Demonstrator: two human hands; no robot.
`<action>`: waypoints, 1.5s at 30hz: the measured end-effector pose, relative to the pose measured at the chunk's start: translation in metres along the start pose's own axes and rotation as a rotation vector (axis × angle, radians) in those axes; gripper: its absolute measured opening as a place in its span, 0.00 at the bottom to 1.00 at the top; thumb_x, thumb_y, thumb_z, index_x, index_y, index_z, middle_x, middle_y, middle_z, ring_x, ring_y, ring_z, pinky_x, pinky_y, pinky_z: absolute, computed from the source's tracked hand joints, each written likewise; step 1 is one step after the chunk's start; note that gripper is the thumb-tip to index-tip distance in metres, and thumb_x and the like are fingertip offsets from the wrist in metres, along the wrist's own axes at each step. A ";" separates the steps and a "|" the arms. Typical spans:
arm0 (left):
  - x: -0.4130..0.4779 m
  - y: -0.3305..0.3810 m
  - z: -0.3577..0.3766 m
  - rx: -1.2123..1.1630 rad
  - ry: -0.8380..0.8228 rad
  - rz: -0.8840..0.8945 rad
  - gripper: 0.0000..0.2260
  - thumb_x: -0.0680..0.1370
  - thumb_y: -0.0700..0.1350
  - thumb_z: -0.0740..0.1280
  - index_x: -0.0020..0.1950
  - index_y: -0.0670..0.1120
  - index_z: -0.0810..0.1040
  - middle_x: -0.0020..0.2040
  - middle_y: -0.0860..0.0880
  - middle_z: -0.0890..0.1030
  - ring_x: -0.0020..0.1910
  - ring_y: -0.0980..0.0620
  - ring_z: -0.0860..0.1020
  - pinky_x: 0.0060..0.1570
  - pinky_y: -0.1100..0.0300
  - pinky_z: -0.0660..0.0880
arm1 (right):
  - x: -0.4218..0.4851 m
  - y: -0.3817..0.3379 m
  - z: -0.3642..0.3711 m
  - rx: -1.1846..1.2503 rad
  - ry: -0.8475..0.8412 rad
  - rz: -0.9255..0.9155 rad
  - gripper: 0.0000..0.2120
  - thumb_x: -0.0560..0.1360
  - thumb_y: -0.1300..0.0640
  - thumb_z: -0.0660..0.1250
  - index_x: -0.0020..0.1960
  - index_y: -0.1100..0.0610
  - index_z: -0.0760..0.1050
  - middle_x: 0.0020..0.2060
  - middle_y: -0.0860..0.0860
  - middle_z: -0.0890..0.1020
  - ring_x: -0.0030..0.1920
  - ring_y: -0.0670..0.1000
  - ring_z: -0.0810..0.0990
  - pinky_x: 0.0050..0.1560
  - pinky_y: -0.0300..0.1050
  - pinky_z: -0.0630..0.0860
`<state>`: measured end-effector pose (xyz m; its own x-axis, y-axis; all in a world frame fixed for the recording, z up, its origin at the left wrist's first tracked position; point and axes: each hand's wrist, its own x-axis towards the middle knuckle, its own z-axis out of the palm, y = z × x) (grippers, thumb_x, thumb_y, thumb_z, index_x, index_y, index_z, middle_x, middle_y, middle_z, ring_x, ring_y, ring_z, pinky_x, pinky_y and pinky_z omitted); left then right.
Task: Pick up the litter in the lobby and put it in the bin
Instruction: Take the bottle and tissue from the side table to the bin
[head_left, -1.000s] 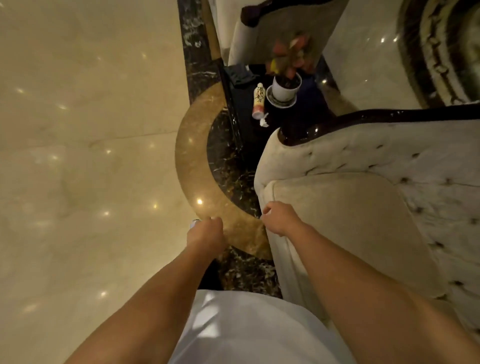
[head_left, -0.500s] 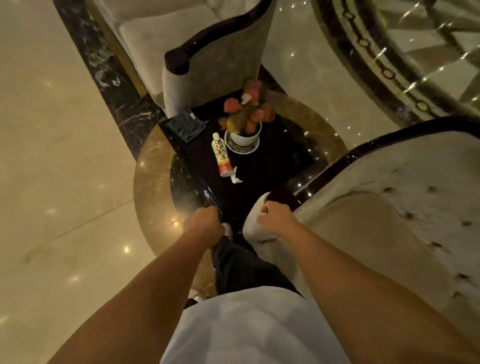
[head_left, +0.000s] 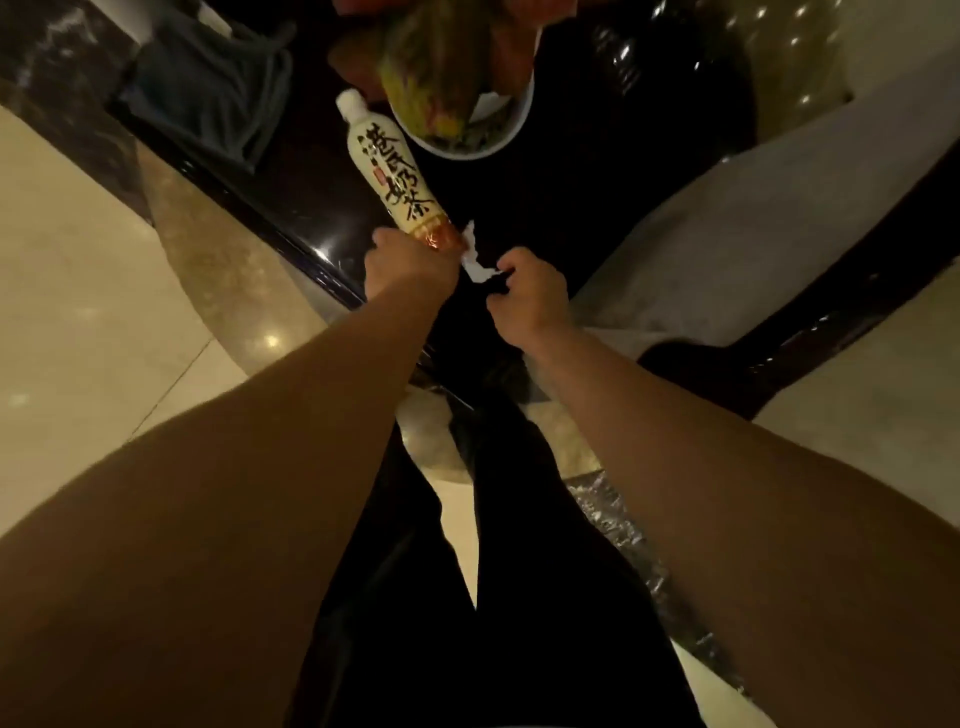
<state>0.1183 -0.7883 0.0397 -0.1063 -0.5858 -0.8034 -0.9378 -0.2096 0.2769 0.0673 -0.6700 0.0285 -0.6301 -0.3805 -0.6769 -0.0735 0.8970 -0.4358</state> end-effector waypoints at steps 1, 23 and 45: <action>0.019 0.005 0.007 -0.112 -0.036 -0.109 0.38 0.69 0.60 0.72 0.70 0.42 0.63 0.67 0.41 0.71 0.64 0.40 0.73 0.59 0.45 0.75 | 0.014 0.004 0.011 0.018 0.028 -0.010 0.23 0.73 0.62 0.69 0.67 0.58 0.70 0.61 0.60 0.74 0.58 0.58 0.77 0.51 0.40 0.72; -0.172 -0.132 -0.081 0.118 -0.778 -0.195 0.06 0.79 0.46 0.60 0.44 0.47 0.73 0.39 0.46 0.75 0.35 0.51 0.77 0.33 0.59 0.76 | -0.261 -0.002 0.059 0.434 0.266 0.425 0.08 0.76 0.61 0.63 0.53 0.58 0.78 0.53 0.59 0.80 0.55 0.59 0.78 0.59 0.53 0.76; -0.592 -0.316 0.175 1.212 -0.757 0.744 0.22 0.67 0.50 0.74 0.56 0.42 0.74 0.51 0.42 0.77 0.49 0.43 0.76 0.35 0.56 0.74 | -0.801 0.302 0.154 0.860 0.959 1.326 0.11 0.73 0.61 0.62 0.52 0.60 0.80 0.50 0.62 0.82 0.49 0.62 0.80 0.45 0.46 0.74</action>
<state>0.4198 -0.2382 0.3352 -0.4209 0.3100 -0.8525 -0.2631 0.8577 0.4418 0.6689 -0.1293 0.3472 -0.1312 0.9105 -0.3921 0.9480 -0.0004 -0.3182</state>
